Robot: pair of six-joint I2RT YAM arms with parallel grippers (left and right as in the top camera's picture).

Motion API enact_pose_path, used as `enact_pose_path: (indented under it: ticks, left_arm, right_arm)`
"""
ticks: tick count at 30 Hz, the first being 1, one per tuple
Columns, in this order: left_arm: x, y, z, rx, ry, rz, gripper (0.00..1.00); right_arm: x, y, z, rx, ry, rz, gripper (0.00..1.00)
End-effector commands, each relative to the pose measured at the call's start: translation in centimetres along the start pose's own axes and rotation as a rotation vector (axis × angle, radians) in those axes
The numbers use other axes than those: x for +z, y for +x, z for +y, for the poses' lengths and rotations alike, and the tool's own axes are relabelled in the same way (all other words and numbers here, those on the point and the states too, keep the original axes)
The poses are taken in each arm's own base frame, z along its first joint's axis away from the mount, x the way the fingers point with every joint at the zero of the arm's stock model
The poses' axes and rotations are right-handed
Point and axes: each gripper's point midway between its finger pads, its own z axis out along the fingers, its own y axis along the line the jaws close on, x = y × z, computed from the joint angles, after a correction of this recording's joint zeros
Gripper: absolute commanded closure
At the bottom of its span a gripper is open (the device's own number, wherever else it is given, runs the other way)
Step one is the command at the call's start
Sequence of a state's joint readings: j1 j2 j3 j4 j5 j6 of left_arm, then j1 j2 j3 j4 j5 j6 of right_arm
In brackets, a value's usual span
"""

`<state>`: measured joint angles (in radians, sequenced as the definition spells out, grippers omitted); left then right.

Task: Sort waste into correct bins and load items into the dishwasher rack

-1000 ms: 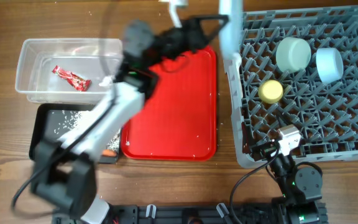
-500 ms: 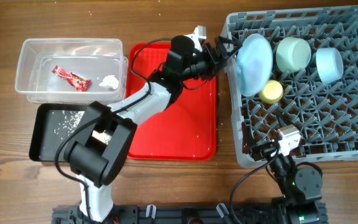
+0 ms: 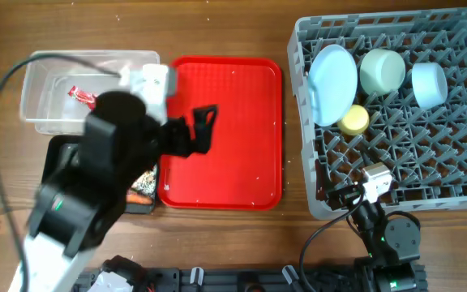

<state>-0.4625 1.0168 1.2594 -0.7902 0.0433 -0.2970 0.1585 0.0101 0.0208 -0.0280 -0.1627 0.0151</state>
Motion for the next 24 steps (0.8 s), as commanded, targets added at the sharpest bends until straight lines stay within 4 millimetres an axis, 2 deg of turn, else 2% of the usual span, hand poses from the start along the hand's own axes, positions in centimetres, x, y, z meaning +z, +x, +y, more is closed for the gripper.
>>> enact_pose_path:
  ticks: [1,2,4,8,10,12,14,18,20,24]
  left_arm:
    - [-3.6,0.9,4.0,0.064,-0.209,-0.029,0.00]
    - [-4.4,1.2,4.9,0.116,-0.255,-0.022,0.00]
    - [-4.4,1.3,4.9,0.263,-0.256,-0.011,0.00]
    - [-4.8,2.1,7.4,0.198,-0.223,-0.167,0.00]
    - [-4.5,3.7,7.9,0.174,-0.159,-0.228,0.00]
    - [-4.1,6.9,8.4,0.171,-0.100,-0.286,0.00]
    - [-3.8,9.0,9.0,0.184,-0.092,-0.340,0.00]
    - [-2.4,11.9,10.0,0.199,-0.086,-0.392,0.00]
    - [-1.7,12.4,10.3,0.211,-0.081,-0.431,0.00]
    - [0.8,14.7,11.7,0.216,-0.078,-0.450,0.00]
  right_arm:
    - [0.0,-0.3,-0.1,0.011,0.005,-0.011,0.00]
    - [0.0,-0.3,-0.1,0.011,0.005,-0.011,0.00]
    - [0.0,-0.3,-0.1,0.011,0.005,-0.011,0.01]
    - [0.0,-0.3,-0.1,0.011,0.005,-0.012,0.00]
    - [0.0,-0.3,-0.1,0.011,0.005,-0.012,0.00]
    - [0.0,-0.3,-0.1,0.011,0.005,-0.011,0.00]
    - [0.0,-0.3,-0.1,0.011,0.005,-0.011,0.01]
    - [0.0,-0.3,-0.1,0.011,0.005,-0.011,0.00]
    - [0.0,-0.2,-0.1,0.012,0.005,-0.009,0.00]
    - [0.0,-0.2,-0.1,0.012,0.005,-0.009,0.00]
